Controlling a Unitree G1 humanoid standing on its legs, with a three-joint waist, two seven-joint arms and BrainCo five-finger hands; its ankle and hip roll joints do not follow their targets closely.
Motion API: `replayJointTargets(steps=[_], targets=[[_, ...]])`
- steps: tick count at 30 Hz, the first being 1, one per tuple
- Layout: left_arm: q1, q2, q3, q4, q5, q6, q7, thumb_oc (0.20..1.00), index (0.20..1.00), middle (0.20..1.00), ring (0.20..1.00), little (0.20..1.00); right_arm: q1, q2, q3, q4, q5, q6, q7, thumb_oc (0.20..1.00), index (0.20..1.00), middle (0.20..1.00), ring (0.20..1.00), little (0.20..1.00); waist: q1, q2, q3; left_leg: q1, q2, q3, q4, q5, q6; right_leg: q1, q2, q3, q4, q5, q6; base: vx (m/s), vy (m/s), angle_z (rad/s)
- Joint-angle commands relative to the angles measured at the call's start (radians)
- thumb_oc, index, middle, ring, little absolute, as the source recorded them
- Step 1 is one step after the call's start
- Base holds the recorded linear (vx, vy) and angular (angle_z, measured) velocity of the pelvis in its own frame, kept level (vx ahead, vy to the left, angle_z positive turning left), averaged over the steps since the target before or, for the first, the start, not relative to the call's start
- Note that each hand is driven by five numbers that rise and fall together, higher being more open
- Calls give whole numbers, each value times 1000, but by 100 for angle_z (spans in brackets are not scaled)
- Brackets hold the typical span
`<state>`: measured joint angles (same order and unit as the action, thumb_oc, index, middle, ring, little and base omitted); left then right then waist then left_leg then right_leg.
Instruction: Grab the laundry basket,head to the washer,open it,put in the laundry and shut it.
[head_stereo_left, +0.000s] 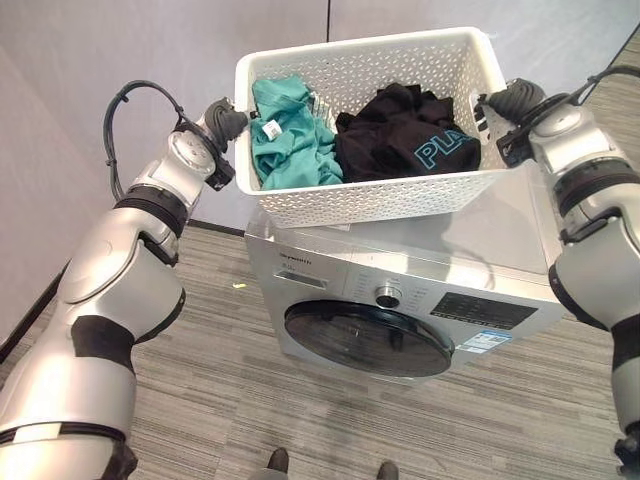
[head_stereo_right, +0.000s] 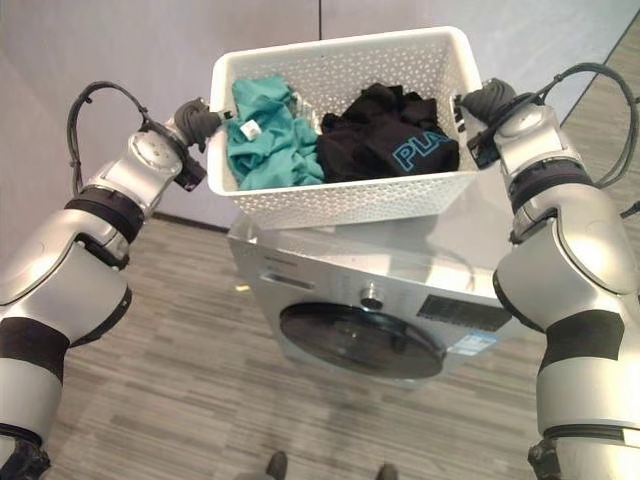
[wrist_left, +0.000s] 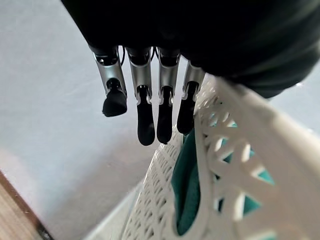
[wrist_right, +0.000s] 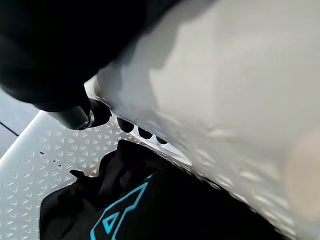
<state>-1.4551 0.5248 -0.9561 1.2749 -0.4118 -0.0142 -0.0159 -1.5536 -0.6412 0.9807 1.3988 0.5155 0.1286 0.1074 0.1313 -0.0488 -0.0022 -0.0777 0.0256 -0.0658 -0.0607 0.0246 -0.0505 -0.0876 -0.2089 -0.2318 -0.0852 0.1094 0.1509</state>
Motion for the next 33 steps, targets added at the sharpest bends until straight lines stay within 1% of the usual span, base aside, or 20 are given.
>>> replayJointTargets(steps=[1, 3, 4, 7, 8, 12, 17, 21, 22, 23, 24, 25, 26, 29, 33], targets=[[-141, -25, -59, 129, 38, -28, 44, 200, 200, 200, 200, 200, -162, -37, 20, 70, -14, -57, -27, 200, 200, 200, 200, 200, 10, 8, -18, -3, 5, -1, -27, -13, -7, 0, -33, 20, -2, 9, 86, 8, 1, -14], [-147, -29, -60, 128, 38, -28, 44, 200, 200, 200, 200, 200, -161, -39, 22, 73, -16, -55, -28, 200, 200, 200, 200, 200, 6, 10, -17, -5, 6, 0, -27, -13, -7, -4, -33, 22, -2, 9, 86, 6, 4, -9], [-153, -34, -61, 123, 42, -29, 44, 200, 200, 200, 200, 200, -162, -44, 26, 72, -23, -56, -25, 200, 200, 200, 200, 200, -5, 13, -11, -8, 5, 3, -27, -13, -7, -12, -32, 29, -2, 9, 85, 3, 5, -8], [-152, -38, -56, 124, 41, -29, 46, 200, 200, 200, 200, 200, -155, -50, 24, 73, -21, -56, -24, 200, 200, 200, 200, 200, -14, 16, -7, -7, 4, 6, -27, -13, -6, -14, -30, 34, -2, 9, 83, 17, 8, -8], [-150, -41, -52, 126, 44, -28, 46, 200, 200, 200, 200, 200, -149, -54, 24, 77, -25, -54, -19, 200, 200, 200, 200, 200, -24, 19, -2, -5, 5, 11, -27, -14, -6, -18, -28, 42, -2, 7, 82, 24, 3, -18], [-147, -33, -54, 132, 55, -26, 43, 200, 200, 200, 200, 200, -137, -52, 25, 73, -38, -55, -14, 200, 200, 200, 200, 200, -39, 24, 5, -3, 6, 19, -27, -16, -7, -23, -24, 54, -2, 7, 81, 15, 1, -15], [-147, -14, -41, 140, 54, -24, 50, 200, 200, 200, 200, 200, -138, -37, 44, 53, -48, -54, -2, 200, 200, 200, 200, 200, -69, 30, 13, 2, 12, 29, -27, -17, -8, -27, -18, 70, -2, 3, 78, 3, 9, -10], [-144, -17, -37, 150, 66, -21, 54, 200, 200, 200, 200, 200, -140, -25, 41, 59, -51, -54, 0, 200, 200, 200, 200, 200, -81, 33, 14, 7, 12, 36, -27, -21, -7, -27, -16, 76, -2, 2, 78, -7, 11, -15], [-150, -27, -40, 168, 76, -18, 58, 200, 200, 200, 200, 200, -133, 3, 33, 81, -59, -55, -3, 200, 200, 200, 200, 200, -88, 36, 15, 8, 13, 48, -27, -23, -8, -33, -15, 87, -2, 4, 78, -26, 25, -8], [-154, -32, -41, 171, 76, -17, 59, 200, 200, 200, 200, 200, -130, 14, 31, 92, -63, -53, -4, 200, 200, 200, 200, 200, -90, 36, 16, 8, 14, 51, -27, -22, -8, -36, -14, 89, -2, 4, 78, -29, 25, -13], [-158, -35, -41, 172, 79, -15, 61, 213, 213, 213, 213, 213, -127, 23, 29, 98, -68, -53, -5, 228, 228, 228, 228, 228, -91, 35, 17, 8, 14, 52, -27, -22, -8, -38, -12, 92, -2, 4, 77, -10, 3, -16], [-164, -38, -41, 175, 87, -14, 68, 363, 363, 363, 363, 363, -129, 34, 29, 105, -77, -52, -11, 498, 498, 498, 498, 498, -92, 35, 17, 8, 14, 54, -27, -23, -7, -40, -11, 93, -2, 5, 77, -13, -1, -17], [-179, -39, -48, 181, 106, -10, 76, 1000, 1000, 1000, 1000, 1000, -129, 46, 24, 114, -85, -50, -18, 1000, 1000, 1000, 1000, 1000, -94, 35, 18, 6, 15, 56, -27, -21, -7, -44, -11, 95, -2, 6, 76, -16, -2, -10], [-202, -33, -49, 198, 128, -4, 86, 1000, 1000, 1000, 1000, 1000, -137, 84, 47, 132, -134, -44, -10, 1000, 1000, 1000, 1000, 1000, -95, 34, 21, 1, 17, 57, -27, -19, -7, -51, -8, 98, -2, 8, 75, -8, -1, -2], [-203, -21, -40, 222, 154, 8, 87, 1000, 1000, 1000, 1000, 1000, -149, 112, 69, 141, -194, -45, -17, 1000, 1000, 1000, 1000, 1000, -100, 33, 22, -3, 18, 60, -27, -18, -9, -56, -5, 102, -2, 8, 73, -17, -11, -11]])
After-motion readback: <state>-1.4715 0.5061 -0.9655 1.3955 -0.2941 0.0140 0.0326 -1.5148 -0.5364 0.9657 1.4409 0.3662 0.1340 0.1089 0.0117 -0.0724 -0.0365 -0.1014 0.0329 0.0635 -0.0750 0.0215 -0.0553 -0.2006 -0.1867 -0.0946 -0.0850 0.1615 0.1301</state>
